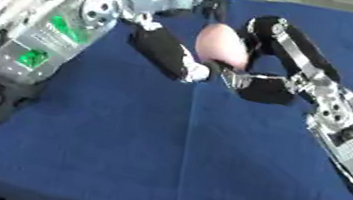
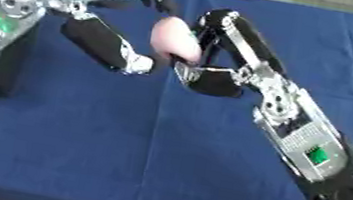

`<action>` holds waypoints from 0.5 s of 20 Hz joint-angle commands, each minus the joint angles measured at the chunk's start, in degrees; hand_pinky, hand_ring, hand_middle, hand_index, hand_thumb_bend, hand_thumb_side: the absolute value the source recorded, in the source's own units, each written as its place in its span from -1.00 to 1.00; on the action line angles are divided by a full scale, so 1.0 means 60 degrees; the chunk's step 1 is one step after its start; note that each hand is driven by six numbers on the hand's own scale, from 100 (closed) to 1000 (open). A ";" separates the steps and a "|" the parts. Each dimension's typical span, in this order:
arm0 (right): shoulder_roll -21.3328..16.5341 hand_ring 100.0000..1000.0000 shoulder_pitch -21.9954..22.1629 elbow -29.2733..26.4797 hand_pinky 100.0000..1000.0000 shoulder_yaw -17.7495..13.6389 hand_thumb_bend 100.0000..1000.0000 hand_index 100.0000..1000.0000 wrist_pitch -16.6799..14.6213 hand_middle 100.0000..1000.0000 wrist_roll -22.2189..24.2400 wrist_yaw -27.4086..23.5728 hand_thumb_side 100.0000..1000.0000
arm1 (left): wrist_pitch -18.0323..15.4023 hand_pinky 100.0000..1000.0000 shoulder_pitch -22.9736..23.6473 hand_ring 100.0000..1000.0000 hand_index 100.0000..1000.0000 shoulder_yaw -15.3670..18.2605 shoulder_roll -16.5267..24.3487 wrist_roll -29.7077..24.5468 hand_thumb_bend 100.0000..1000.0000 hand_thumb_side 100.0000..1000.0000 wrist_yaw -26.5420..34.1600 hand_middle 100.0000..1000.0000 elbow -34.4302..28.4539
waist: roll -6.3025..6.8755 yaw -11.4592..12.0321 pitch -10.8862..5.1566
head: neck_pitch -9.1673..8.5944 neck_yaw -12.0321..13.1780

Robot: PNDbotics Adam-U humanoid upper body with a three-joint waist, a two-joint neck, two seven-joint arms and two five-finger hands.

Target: Pick up the objects with one hand, pass them to the other hand, and then place them into the box on the other side of the table.

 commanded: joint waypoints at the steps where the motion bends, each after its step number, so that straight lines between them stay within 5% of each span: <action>1: -0.0231 -0.14 -0.0135 -0.0205 -0.38 -0.0040 -1.00 -0.20 -0.0107 -0.03 -0.0016 -0.0003 -1.00 | -0.0050 0.71 -0.0222 0.62 0.73 0.0032 -0.0012 0.0002 -0.52 -0.01 -0.0075 0.51 0.0161 | -0.0002 0.0000 -0.0173 | -0.0001 0.0050; 10: -0.0240 -0.14 -0.0150 -0.0205 -0.39 0.0023 -1.00 -0.20 -0.0279 -0.03 0.0079 -0.0022 -1.00 | 0.0059 0.68 -0.0283 0.58 0.68 -0.0022 -0.0163 0.0465 -0.73 -0.41 -0.0155 0.48 0.0603 | 0.0003 -0.0013 -0.0171 | -0.0031 0.0079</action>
